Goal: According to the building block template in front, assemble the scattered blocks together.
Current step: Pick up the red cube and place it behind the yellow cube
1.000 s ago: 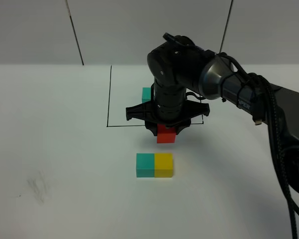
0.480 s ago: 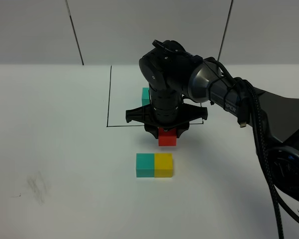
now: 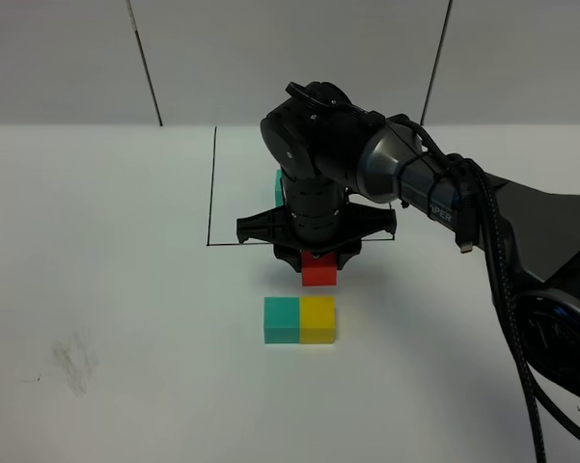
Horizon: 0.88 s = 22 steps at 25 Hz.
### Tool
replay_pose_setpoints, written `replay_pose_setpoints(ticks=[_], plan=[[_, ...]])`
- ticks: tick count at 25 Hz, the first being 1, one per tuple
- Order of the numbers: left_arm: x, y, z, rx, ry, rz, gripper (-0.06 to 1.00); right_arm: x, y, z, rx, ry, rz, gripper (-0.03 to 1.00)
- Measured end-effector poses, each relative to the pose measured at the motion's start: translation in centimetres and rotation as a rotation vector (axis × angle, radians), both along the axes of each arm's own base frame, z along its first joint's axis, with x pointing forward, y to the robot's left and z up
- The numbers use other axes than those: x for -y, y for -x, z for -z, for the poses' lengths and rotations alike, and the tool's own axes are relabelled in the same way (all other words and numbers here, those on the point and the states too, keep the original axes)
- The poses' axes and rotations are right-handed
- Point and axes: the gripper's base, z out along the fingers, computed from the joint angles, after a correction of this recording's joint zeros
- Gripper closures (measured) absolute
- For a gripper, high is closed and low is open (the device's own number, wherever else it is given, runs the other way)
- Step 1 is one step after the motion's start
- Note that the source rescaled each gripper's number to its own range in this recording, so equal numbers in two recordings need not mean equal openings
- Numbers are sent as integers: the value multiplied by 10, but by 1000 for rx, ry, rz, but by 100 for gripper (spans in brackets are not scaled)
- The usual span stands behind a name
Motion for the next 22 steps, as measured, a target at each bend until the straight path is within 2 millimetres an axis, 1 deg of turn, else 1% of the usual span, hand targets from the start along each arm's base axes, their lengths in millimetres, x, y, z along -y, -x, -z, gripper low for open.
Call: replay_pose_setpoints(ticks=[7,13,18,22], plan=[[0,0,0,0,0,0,24,0,0,1,-1,2,2,78],[0,0,0,0,0,0,24,-3,2,8,-10,14,-6,78],[0,0,0,0,0,0,24,-7,6,8,-10,14,-16,78],[0,0,0,0,0,0,24,-7,6,8,-7,17,-17,78]])
